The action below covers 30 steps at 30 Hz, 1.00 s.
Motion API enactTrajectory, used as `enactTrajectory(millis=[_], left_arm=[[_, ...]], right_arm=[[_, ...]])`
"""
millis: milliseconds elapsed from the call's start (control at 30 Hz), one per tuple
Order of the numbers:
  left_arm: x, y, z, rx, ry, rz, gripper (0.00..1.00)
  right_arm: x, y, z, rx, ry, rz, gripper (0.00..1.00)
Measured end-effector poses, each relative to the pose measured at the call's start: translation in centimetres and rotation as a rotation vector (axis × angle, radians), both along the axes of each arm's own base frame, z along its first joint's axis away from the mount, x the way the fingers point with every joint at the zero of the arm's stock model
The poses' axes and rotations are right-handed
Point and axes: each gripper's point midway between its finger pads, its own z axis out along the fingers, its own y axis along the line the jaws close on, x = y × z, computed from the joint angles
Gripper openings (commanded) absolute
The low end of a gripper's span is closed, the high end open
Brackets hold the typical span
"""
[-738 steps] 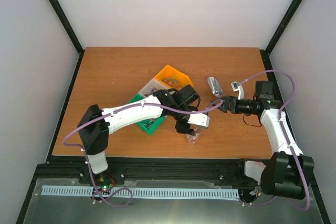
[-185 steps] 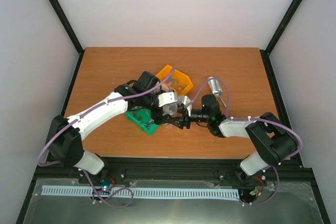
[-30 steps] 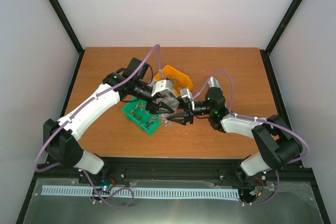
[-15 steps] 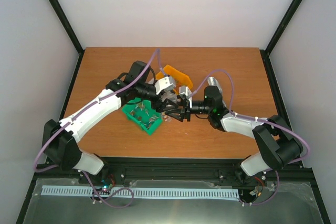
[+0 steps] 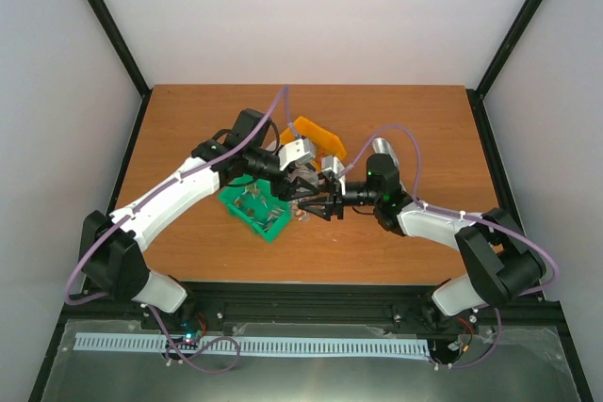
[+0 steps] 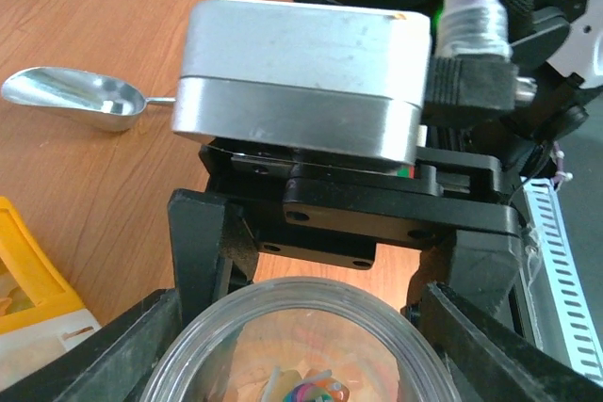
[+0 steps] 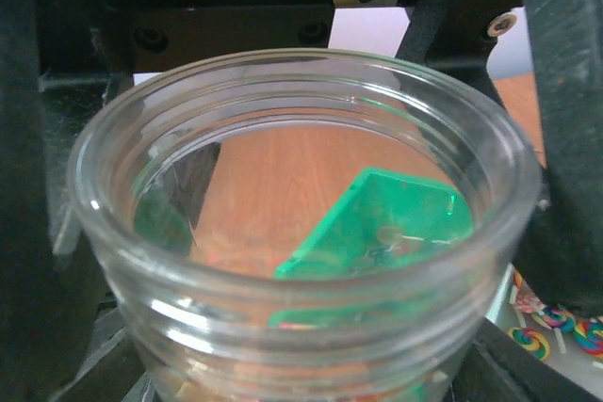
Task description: Pack the candies
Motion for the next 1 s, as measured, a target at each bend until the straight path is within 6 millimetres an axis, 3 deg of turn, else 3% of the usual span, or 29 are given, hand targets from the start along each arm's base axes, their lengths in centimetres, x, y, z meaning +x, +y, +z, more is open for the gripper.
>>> enactTrajectory(millis=[133,233,333,467,633,800,1000], left_arm=[[-0.8,0.3,0.2,0.003,-0.017,-0.055,0.34],[-1.4,0.4,0.3,0.003,-0.028,-0.093,0.50],[-1.1,0.3,0.5,-0.001,-0.046,-0.092,0.73],[-0.7,-0.2,0.5,0.002,-0.083,-0.075,0.84],[0.5,0.1,-0.4,0.049,-0.090,-0.001,0.99],[2.1,0.5,-0.6,0.079,-0.102,0.091,1.00],[3.9,1.2,-0.7,0.107,-0.119,0.190,1.00]], right_arm=[[-0.6,0.0,0.3,0.012,-0.003,0.039,0.06],[-1.0,0.0,0.4,0.019,-0.008,0.065,0.06],[-0.8,-0.2,0.5,0.023,-0.022,0.057,0.06],[-0.2,-1.4,0.1,0.047,-0.066,0.001,0.06],[1.4,-4.0,-3.0,0.007,-0.056,-0.169,0.06],[2.2,-5.9,-6.0,-0.052,-0.038,-0.306,0.06],[3.1,-6.9,-7.4,-0.086,-0.068,-0.393,0.06]])
